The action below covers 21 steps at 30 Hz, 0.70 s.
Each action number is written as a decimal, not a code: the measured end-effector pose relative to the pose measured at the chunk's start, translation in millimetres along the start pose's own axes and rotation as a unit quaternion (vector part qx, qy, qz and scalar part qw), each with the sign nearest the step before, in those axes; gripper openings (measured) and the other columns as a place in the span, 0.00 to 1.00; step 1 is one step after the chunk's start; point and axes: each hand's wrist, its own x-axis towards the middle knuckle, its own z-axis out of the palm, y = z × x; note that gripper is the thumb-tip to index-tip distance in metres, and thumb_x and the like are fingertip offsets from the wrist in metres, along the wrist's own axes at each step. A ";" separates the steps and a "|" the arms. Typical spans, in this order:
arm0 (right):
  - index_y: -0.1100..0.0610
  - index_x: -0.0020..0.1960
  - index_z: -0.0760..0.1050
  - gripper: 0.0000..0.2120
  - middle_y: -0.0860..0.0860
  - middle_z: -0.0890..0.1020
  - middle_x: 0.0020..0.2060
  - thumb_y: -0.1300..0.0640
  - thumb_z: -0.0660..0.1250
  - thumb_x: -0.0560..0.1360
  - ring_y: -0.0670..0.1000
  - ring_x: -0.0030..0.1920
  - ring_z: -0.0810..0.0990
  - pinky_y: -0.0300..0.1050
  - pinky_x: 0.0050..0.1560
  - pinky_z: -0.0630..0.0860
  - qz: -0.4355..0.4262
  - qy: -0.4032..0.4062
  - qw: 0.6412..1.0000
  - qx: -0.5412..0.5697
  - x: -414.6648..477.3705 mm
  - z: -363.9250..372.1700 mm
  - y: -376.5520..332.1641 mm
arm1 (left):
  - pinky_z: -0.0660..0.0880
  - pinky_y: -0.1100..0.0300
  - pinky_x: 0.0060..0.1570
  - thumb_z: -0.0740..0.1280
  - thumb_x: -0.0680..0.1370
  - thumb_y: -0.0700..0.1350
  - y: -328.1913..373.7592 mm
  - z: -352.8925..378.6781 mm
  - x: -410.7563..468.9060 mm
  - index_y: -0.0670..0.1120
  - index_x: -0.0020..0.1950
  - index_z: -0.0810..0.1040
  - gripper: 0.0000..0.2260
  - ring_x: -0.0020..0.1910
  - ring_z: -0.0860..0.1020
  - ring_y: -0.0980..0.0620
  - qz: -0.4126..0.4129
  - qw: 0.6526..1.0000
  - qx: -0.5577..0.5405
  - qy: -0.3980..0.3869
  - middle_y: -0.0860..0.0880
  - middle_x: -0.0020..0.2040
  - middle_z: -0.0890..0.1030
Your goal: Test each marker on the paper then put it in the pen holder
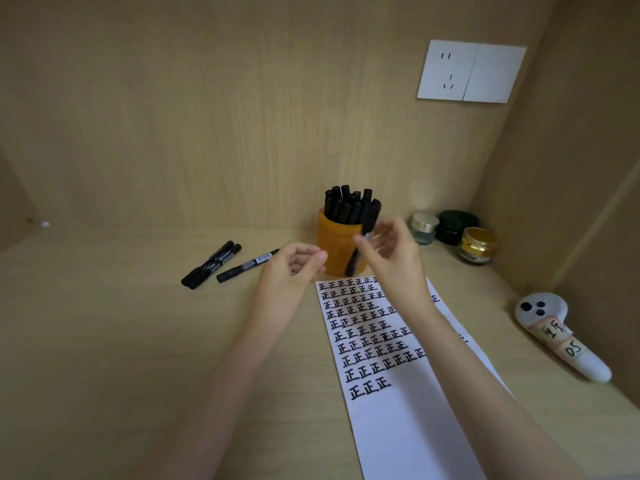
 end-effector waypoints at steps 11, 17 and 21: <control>0.48 0.70 0.59 0.25 0.58 0.76 0.44 0.64 0.63 0.79 0.51 0.43 0.80 0.40 0.47 0.78 -0.123 0.065 0.989 0.042 82.3 17.8 4.8 | 0.72 0.62 0.56 0.65 0.77 0.40 -14.1 27.3 66.3 0.47 0.62 0.75 0.14 0.52 0.75 0.57 0.029 0.992 0.123 0.029 0.51 0.59 0.77; 0.51 0.72 0.59 0.25 0.54 0.76 0.44 0.63 0.62 0.79 0.47 0.43 0.79 0.34 0.44 0.76 -0.116 0.108 0.987 0.039 112.6 11.4 3.7 | 0.69 0.66 0.52 0.65 0.77 0.40 -17.0 35.8 78.2 0.49 0.63 0.73 0.15 0.54 0.73 0.58 0.029 0.991 0.124 0.032 0.50 0.61 0.74; 0.48 0.72 0.62 0.25 0.48 0.77 0.43 0.61 0.64 0.78 0.40 0.38 0.76 0.32 0.37 0.73 -0.107 0.049 0.991 -0.065 117.1 15.8 13.8 | 0.69 0.66 0.51 0.65 0.77 0.41 -21.0 38.2 80.0 0.49 0.63 0.73 0.15 0.56 0.72 0.57 0.038 0.990 0.127 0.038 0.50 0.62 0.72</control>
